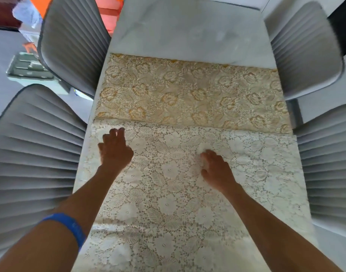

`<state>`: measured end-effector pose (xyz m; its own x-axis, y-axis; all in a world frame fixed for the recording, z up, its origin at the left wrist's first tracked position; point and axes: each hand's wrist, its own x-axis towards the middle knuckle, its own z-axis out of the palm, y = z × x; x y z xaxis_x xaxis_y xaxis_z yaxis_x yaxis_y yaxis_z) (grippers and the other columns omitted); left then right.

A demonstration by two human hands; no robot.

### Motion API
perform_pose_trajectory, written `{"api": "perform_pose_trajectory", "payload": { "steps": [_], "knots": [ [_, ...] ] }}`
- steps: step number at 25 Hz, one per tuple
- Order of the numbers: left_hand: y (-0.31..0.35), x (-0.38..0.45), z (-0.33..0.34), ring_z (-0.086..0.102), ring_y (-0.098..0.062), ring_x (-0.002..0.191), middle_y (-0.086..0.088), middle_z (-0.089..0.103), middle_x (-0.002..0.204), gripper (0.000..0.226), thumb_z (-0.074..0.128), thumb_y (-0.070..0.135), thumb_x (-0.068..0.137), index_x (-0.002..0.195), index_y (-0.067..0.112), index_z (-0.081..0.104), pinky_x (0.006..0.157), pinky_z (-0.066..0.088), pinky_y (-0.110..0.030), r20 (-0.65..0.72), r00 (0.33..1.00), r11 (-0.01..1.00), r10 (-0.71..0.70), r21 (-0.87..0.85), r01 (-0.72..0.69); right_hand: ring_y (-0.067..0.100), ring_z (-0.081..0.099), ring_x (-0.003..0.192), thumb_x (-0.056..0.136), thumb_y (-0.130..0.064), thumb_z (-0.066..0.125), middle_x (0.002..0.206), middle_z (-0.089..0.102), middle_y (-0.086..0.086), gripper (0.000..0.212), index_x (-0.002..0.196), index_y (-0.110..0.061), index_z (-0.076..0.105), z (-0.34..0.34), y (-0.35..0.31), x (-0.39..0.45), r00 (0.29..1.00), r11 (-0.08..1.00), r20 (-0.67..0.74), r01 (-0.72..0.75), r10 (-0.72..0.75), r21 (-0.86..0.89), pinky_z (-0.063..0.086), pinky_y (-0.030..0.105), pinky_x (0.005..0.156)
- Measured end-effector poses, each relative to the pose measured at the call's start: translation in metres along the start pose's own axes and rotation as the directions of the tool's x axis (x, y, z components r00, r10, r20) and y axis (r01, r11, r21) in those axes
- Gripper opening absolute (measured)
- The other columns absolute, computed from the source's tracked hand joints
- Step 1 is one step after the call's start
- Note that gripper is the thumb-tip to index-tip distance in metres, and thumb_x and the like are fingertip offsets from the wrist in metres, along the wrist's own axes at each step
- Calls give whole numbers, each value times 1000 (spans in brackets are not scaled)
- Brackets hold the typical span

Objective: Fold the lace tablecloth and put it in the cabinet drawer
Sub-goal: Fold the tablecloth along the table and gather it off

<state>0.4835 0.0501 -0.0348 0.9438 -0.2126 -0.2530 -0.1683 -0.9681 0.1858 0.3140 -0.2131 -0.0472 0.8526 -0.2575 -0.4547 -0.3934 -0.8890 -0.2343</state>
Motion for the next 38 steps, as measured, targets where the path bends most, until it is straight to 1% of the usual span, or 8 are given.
{"api": "perform_pose_trajectory", "payload": {
  "steps": [3, 9, 13, 18, 23, 27, 32, 38],
  "knots": [
    [54, 16, 13, 46, -28, 124, -6, 47, 138, 47, 53, 15, 89, 135, 20, 46, 100, 40, -43, 112, 968, 974, 226, -6, -227, 30, 45, 126, 93, -13, 47, 154, 30, 4, 51, 142, -18, 37, -28, 45, 26, 996, 997, -48, -75, 75, 4, 47, 43, 96],
    [91, 59, 37, 41, -33, 127, -9, 31, 149, 81, 56, -1, 82, 151, 23, 20, 92, 47, -44, 183, 965, 974, 189, 90, -208, 38, 52, 111, 86, -9, 49, 142, 33, 13, 60, 141, -17, 26, -56, 107, 81, 968, 971, -88, -236, 233, -22, 49, 45, 83],
    [98, 63, 37, 52, -30, 109, -12, 47, 125, 68, 58, -3, 81, 139, 22, 36, 80, 52, -41, 191, 967, 967, 172, 157, -202, 33, 58, 101, 91, -24, 54, 114, 51, 10, 32, 120, -19, 41, -67, 128, 86, 987, 987, -24, -161, 161, -8, 47, 37, 76],
    [99, 62, 37, 48, -29, 110, -9, 47, 123, 42, 60, 4, 80, 119, 19, 53, 84, 49, -41, 138, 967, 945, 213, 221, -240, 32, 50, 111, 88, -29, 63, 134, 40, 9, 53, 133, -25, 37, -71, 136, 86, 997, 998, -53, -50, 48, -39, 48, 41, 84],
    [112, 56, 41, 53, -36, 113, -11, 48, 129, 54, 59, 35, 91, 137, 21, 36, 86, 50, -47, 148, 980, 978, 129, 145, -151, 24, 60, 80, 89, -22, 61, 103, 63, 5, 43, 126, -25, 39, -70, 140, 91, 994, 989, 11, -107, 106, 107, 43, 30, 63],
    [118, 47, 34, 56, -30, 104, -11, 53, 114, 27, 60, 27, 91, 115, 15, 56, 78, 53, -42, 37, 989, 968, 146, 203, -151, 22, 59, 75, 88, -23, 60, 86, 62, 2, 21, 107, -17, 53, -67, 140, 90, 993, 994, -45, -105, 106, 32, 40, 29, 59],
    [119, 33, 29, 66, -27, 77, -3, 69, 81, 18, 55, 10, 86, 91, 20, 68, 63, 41, -29, -57, 998, 981, -18, 190, 28, 26, 59, 73, 88, -14, 49, 84, 63, 5, 12, 99, -14, 54, -67, 151, 84, 927, 934, -128, -342, 353, 102, 40, 30, 59],
    [118, 27, 26, 65, -32, 88, -6, 71, 97, 20, 51, 19, 93, 98, 27, 69, 69, 38, -33, -110, 978, 984, -180, -35, 177, 24, 59, 64, 92, -22, 55, 75, 68, 1, 7, 86, -23, 60, -65, 148, 72, 835, 902, -377, -287, 401, 323, 47, 30, 58]
  ]
}}
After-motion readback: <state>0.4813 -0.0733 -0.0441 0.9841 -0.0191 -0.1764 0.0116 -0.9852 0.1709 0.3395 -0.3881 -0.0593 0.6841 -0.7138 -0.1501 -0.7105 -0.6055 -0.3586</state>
